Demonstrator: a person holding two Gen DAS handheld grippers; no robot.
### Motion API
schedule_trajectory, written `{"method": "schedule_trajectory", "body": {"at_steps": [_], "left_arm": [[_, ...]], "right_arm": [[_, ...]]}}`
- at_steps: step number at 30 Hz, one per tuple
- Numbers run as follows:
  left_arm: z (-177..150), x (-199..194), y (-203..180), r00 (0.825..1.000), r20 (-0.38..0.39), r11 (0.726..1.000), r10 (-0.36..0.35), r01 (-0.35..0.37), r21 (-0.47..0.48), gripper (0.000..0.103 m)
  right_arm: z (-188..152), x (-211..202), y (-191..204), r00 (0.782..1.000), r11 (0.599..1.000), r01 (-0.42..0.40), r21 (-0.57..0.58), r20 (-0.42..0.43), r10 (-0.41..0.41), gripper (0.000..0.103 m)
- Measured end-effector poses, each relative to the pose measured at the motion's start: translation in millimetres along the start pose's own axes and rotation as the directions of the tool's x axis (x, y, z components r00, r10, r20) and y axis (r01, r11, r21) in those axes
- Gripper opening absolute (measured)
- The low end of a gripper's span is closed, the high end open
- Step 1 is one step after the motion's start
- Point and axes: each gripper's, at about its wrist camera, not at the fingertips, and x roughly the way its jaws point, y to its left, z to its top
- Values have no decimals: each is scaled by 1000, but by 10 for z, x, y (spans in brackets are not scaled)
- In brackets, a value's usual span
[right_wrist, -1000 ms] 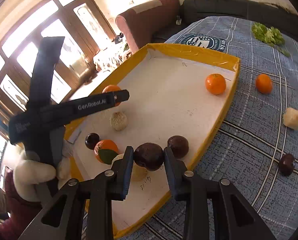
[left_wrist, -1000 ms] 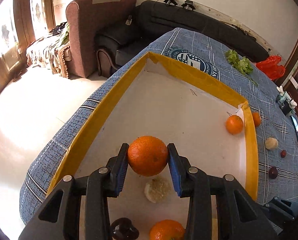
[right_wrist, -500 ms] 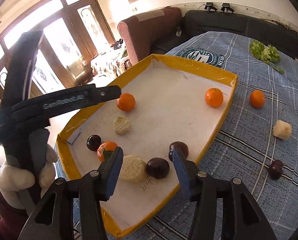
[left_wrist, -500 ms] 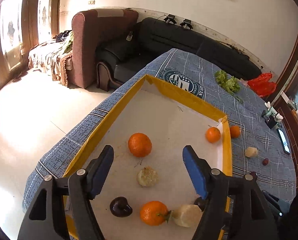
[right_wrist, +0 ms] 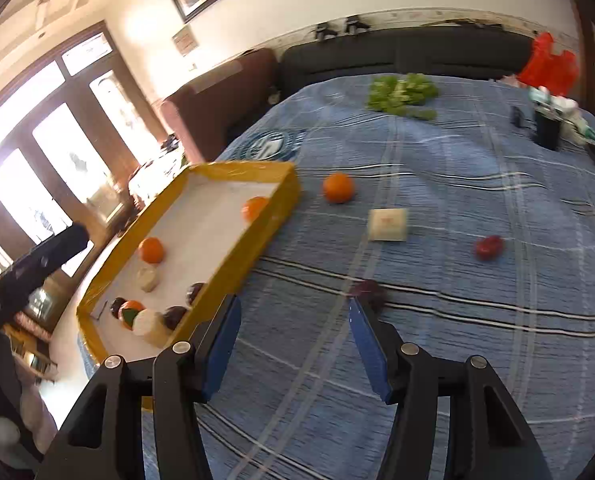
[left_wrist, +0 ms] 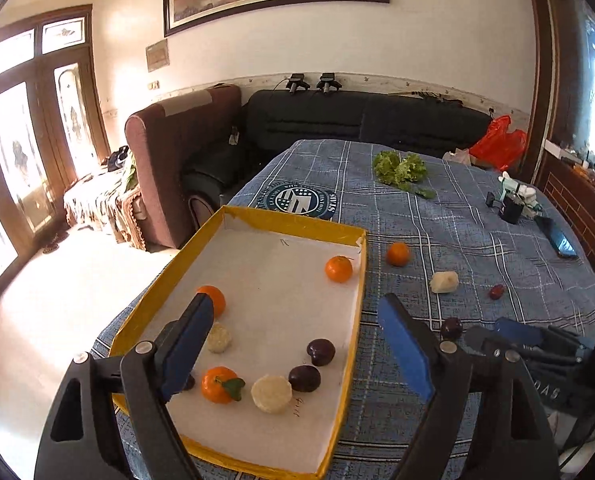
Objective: Organize fruits
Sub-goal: 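Lift both tools away from the tray back over the table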
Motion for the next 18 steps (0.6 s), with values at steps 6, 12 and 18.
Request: {"method": "schedule_trajectory", "body": {"at_steps": [6, 12, 18], "left_arm": [[-104, -9, -400, 999, -32, 996, 0, 2, 85, 84], [-149, -31, -638, 999, -39, 991, 1, 4, 136, 84], [-162, -16, -715, 999, -52, 989, -14, 21, 149, 84]], "right_arm": [[-29, -346, -440, 998, 997, 41, 65, 50, -44, 65], [-41, -552, -695, 995, 993, 49, 105, 84, -58, 66], [-1, -639, -862, 992, 989, 64, 130, 103, -78, 66]]}}
